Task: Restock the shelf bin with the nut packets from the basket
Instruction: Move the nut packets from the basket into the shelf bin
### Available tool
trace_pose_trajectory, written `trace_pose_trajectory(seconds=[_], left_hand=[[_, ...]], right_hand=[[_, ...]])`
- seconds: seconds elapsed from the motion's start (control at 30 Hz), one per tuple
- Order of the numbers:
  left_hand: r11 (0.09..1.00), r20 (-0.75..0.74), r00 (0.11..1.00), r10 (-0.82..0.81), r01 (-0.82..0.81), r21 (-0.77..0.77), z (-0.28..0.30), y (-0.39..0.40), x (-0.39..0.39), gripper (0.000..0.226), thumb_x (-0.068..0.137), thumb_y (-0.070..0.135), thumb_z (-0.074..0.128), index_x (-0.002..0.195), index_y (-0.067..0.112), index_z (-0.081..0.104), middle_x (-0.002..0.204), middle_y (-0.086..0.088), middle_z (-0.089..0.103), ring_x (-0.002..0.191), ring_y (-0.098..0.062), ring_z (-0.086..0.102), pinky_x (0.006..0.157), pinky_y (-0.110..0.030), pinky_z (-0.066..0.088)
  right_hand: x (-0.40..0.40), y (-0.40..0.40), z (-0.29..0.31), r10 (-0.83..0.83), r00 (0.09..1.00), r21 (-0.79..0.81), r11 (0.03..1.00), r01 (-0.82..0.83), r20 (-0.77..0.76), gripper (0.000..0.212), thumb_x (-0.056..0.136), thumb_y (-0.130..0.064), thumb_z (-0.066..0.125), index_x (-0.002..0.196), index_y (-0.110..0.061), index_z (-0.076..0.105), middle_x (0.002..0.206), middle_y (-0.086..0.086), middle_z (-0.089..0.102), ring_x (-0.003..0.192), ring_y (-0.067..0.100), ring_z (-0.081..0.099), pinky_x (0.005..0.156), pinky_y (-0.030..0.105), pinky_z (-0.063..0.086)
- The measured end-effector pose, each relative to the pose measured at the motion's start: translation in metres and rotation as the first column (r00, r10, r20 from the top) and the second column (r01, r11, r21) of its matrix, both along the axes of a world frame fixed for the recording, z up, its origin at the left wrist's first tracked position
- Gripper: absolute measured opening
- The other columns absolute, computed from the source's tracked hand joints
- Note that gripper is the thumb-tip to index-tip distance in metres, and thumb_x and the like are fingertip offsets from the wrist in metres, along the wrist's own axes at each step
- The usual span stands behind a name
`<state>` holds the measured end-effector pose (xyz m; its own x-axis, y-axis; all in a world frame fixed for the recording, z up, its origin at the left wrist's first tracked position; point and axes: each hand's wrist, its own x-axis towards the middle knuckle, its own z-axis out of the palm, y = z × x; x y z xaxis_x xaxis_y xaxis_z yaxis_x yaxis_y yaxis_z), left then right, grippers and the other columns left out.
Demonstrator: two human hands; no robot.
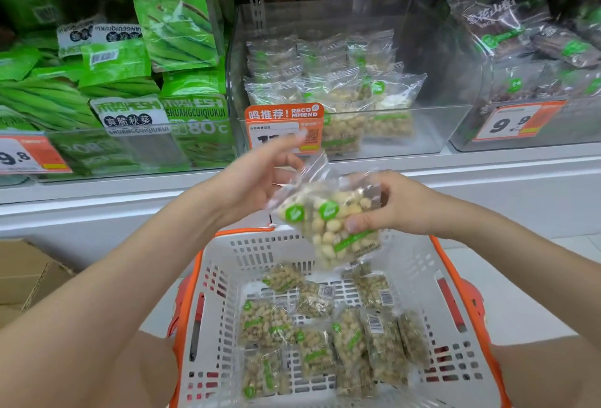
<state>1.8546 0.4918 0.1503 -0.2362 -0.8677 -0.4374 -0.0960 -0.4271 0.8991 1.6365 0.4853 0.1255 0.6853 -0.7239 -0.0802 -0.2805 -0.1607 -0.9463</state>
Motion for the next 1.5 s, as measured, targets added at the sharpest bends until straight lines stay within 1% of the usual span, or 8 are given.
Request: trace_pose_trajectory(seconds=[0.17, 0.4, 0.63, 0.73, 0.8, 1.03, 1.27, 1.5], left_hand=[[0.999, -0.370, 0.929, 0.013, -0.023, -0.023, -0.001, 0.013, 0.003, 0.049, 0.073, 0.064, 0.058, 0.097, 0.022, 0.069, 0.088, -0.003, 0.067, 0.080, -0.015, 0.062, 0.070, -0.028, 0.051], [0.971, -0.047, 0.998, 0.035, -0.045, -0.234, -0.018, 0.038, -0.036, 0.082, 0.059, 0.012, 0.088, 0.124, 0.021, 0.038, 0.116, -0.006, 0.065, 0.102, -0.022, 0.067, 0.084, -0.037, 0.057], [0.953, -0.082, 0.995, 0.059, -0.080, -0.291, -0.027, 0.039, -0.039, 0.065, 0.068, -0.004, 0.079, 0.114, 0.029, 0.046, 0.104, 0.002, 0.070, 0.091, -0.010, 0.068, 0.078, -0.022, 0.055], [0.963, -0.121, 0.989, 0.086, -0.113, -0.245, -0.028, 0.038, -0.039, 0.070, 0.061, 0.005, 0.085, 0.115, 0.028, 0.048, 0.108, -0.001, 0.071, 0.098, -0.017, 0.068, 0.089, -0.033, 0.053], [0.967, -0.120, 0.990, 0.073, -0.100, -0.237, -0.028, 0.036, -0.039, 0.077, 0.057, 0.016, 0.087, 0.122, 0.027, 0.046, 0.110, -0.001, 0.071, 0.101, -0.019, 0.068, 0.093, -0.040, 0.052], [0.976, -0.124, 0.992, 0.012, -0.038, -0.213, -0.021, 0.027, -0.041, 0.076, 0.058, 0.021, 0.085, 0.121, 0.033, 0.045, 0.109, 0.003, 0.069, 0.097, -0.016, 0.069, 0.082, -0.034, 0.056], [0.931, 0.168, 0.978, 0.124, -0.056, -0.362, 0.001, 0.007, -0.030, 0.065, 0.065, 0.053, 0.076, 0.120, 0.029, 0.051, 0.119, 0.013, 0.053, 0.107, -0.002, 0.056, 0.091, -0.031, 0.049], [0.907, 0.237, 0.953, 0.187, -0.075, -0.413, -0.001, -0.010, -0.026, 0.050, 0.073, 0.040, 0.076, 0.115, 0.027, 0.053, 0.115, 0.009, 0.052, 0.097, -0.005, 0.056, 0.088, -0.028, 0.049]], right_hand=[[0.002, 0.005, -0.005, -0.233, 0.941, 0.152, 0.968, 0.199, 0.247, 0.060, 0.048, -0.062, 0.085, 0.102, -0.040, 0.068, 0.105, -0.003, 0.074, 0.104, 0.027, 0.067, 0.092, 0.045, 0.051], [0.013, 0.022, 0.003, -0.272, 0.950, 0.074, 0.962, 0.263, 0.156, 0.016, 0.088, -0.040, 0.057, 0.095, -0.032, 0.045, 0.077, -0.026, 0.066, 0.076, -0.019, 0.057, 0.067, 0.003, 0.043], [0.011, 0.029, 0.006, -0.306, 0.928, -0.065, 0.943, 0.326, 0.215, 0.063, 0.073, -0.037, 0.061, 0.121, -0.029, 0.021, 0.110, -0.004, 0.053, 0.070, -0.009, 0.063, 0.056, 0.010, 0.046], [0.005, 0.026, 0.009, -0.216, 0.951, -0.127, 0.960, 0.248, 0.222, 0.081, 0.072, -0.044, 0.066, 0.133, -0.056, 0.014, 0.132, -0.029, 0.034, 0.111, -0.012, 0.053, 0.071, 0.008, 0.046], [0.001, 0.022, 0.009, -0.098, 0.981, -0.197, 0.972, 0.130, 0.166, 0.073, 0.073, -0.057, 0.066, 0.133, -0.061, 0.025, 0.139, -0.042, 0.025, 0.129, -0.015, 0.034, 0.088, 0.008, 0.043], [-0.009, 0.010, 0.010, -0.081, 0.980, -0.161, 0.981, 0.112, 0.182, 0.064, 0.067, -0.024, 0.081, 0.121, -0.039, 0.049, 0.131, -0.024, 0.046, 0.111, -0.002, 0.055, 0.089, 0.018, 0.047], [-0.055, -0.038, 0.057, -0.376, 0.853, -0.274, 0.832, 0.483, 0.363, 0.065, 0.063, -0.026, 0.084, 0.117, -0.033, 0.049, 0.120, 0.008, 0.057, 0.098, 0.013, 0.065, 0.083, 0.030, 0.055], [-0.067, -0.121, 0.071, -0.400, 0.914, -0.532, 0.761, 0.371, 0.065, 0.062, 0.068, -0.029, 0.085, 0.114, -0.048, 0.048, 0.131, -0.018, 0.047, 0.121, 0.016, 0.055, 0.100, 0.046, 0.048]])
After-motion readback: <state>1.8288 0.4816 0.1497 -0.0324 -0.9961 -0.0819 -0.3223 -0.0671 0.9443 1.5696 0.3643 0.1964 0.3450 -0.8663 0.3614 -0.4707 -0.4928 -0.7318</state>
